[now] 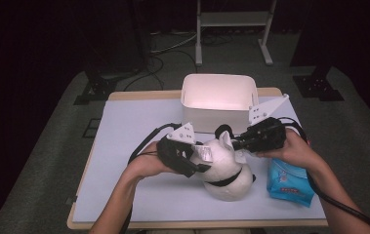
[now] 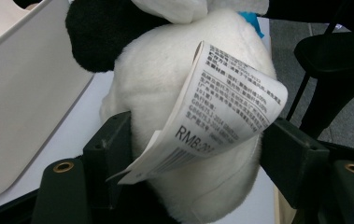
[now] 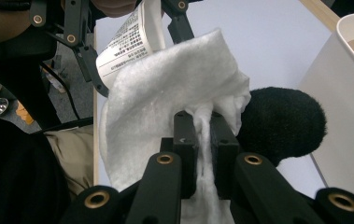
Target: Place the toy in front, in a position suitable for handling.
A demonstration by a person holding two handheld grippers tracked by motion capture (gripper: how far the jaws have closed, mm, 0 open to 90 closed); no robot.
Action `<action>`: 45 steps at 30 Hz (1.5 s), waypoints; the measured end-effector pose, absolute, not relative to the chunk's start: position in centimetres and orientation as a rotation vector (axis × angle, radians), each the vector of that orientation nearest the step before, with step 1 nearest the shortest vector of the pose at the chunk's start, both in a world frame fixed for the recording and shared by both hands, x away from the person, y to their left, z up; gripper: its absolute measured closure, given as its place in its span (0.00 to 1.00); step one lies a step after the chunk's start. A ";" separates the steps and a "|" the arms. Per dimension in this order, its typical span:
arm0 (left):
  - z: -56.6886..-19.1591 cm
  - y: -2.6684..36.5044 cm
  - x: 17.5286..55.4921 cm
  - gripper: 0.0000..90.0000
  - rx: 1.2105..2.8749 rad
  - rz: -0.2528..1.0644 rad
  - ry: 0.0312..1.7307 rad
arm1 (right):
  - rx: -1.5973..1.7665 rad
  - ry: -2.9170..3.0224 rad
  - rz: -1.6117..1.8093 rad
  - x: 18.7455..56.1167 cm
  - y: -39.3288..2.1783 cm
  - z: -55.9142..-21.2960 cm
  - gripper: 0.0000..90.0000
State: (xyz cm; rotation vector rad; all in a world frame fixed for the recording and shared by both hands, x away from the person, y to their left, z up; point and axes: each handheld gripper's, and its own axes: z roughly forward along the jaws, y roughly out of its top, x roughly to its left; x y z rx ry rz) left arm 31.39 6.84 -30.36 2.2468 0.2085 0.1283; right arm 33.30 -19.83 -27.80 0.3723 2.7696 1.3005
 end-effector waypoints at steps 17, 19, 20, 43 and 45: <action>-30.3 6.0 31.3 0.40 2.215 0.129 0.191 | 0.339 2.751 1.247 33.0 -19.4 -26.5 0.93; -30.3 6.0 31.4 0.40 2.220 0.132 0.194 | 0.318 2.754 1.239 33.2 -18.8 -26.4 0.93; -30.3 6.0 31.4 0.40 2.224 0.134 0.197 | 0.318 2.762 1.225 33.2 -18.6 -26.4 0.93; -32.9 7.2 32.0 0.32 2.208 0.058 0.279 | 0.422 2.720 1.246 32.1 -22.6 -27.8 0.94; -33.7 7.0 32.2 0.32 2.222 0.036 0.290 | 0.422 2.719 1.248 31.8 -22.9 -27.8 0.94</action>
